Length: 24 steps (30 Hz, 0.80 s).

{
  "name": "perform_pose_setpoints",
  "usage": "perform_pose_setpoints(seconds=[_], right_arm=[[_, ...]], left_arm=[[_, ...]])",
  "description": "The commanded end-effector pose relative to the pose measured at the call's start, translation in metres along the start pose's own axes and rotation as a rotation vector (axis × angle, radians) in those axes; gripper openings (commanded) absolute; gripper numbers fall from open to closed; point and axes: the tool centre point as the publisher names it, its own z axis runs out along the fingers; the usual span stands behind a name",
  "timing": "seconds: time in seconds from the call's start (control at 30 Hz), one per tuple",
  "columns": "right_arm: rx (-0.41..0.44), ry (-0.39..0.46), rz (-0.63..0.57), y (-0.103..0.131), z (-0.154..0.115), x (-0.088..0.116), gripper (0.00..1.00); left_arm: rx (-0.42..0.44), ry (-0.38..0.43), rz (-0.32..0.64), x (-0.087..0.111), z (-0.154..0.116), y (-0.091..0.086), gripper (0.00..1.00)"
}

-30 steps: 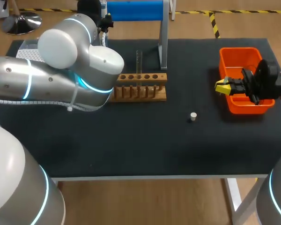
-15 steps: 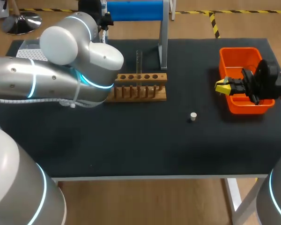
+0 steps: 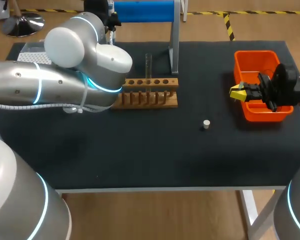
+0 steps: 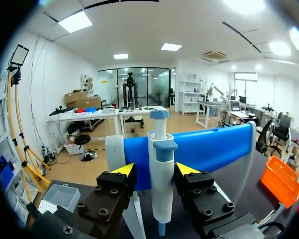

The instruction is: Invert the test tube, pick up the pipette, mount the tip to pipette, aspirate from beaker and dispense into the tube, eject the tip, return the pipette, and cap with the stopper.

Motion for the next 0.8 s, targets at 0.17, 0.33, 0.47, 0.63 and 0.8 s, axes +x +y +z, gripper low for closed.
perform_pose_setpoints(seconds=[0.17, 0.33, 0.47, 0.63, 0.8], right_arm=[[0.002, -0.002, -0.001, 0.0, 0.0, 0.001, 0.0], [0.002, -0.002, -0.001, 0.0, 0.0, 0.001, 0.0], [0.002, -0.002, -0.001, 0.0, 0.0, 0.001, 0.0], [0.002, -0.002, -0.001, 0.0, 0.0, 0.001, 0.0], [0.002, -0.002, -0.001, 0.0, 0.0, 0.001, 0.0]], left_arm=[[0.005, 0.001, -0.004, 0.001, 0.013, 0.003, 0.48], [0.001, 0.0, -0.006, 0.001, 0.017, 0.004, 0.47], [0.0, -0.001, -0.011, 0.0, 0.019, 0.004, 0.47], [0.008, -0.011, -0.02, 0.0, 0.02, 0.004, 0.46], [0.018, -0.035, -0.034, 0.002, 0.018, 0.005, 0.44]])
